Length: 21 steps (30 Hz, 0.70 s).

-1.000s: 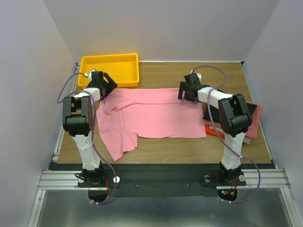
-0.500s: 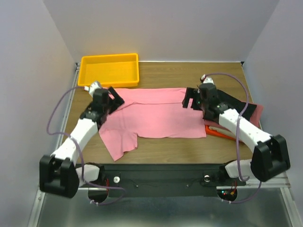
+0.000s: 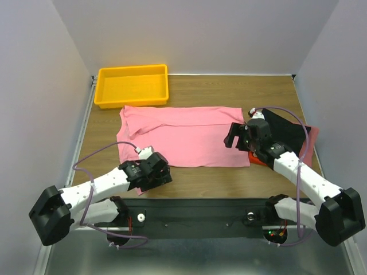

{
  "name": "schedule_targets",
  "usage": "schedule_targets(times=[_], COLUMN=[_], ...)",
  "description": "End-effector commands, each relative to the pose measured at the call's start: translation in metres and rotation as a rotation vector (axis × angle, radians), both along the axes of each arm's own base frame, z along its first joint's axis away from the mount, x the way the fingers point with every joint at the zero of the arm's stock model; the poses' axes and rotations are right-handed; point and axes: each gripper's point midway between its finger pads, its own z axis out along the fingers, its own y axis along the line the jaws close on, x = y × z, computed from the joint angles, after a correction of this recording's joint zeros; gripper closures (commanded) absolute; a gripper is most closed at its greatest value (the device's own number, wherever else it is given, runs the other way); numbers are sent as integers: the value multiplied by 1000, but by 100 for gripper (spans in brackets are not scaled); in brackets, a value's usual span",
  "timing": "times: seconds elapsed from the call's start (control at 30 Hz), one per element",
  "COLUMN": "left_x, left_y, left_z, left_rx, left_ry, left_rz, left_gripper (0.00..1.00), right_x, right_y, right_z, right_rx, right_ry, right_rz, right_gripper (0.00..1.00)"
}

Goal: Fold and stack the t-shirts
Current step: Fold the tshirt

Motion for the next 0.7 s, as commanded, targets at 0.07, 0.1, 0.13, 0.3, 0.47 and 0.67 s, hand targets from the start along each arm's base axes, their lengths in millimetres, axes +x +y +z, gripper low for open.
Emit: schedule_targets(times=[0.07,0.1,0.13,0.3,0.47,0.67], left_x=[-6,-5,0,5,4,12], left_y=[14,16,18,21,23,30], left_z=[-17,-18,-17,-12,-19,-19], left_rx=[127,146,172,201,239,272], left_ry=[81,79,65,59,84,59], left_rz=[155,168,182,227,235,295], left_gripper=[9,9,11,29,37,43], right_x=[2,2,3,5,6,4], right_y=[-2,-2,-2,-5,-9,-6], right_z=[-1,-3,-4,-11,-11,-9], right_rx=[3,2,-1,-27,-35,-23], right_ry=[2,5,10,28,22,23], right_rz=[-22,-22,-28,-44,-68,-48], right_gripper=[0,0,0,0,0,0])
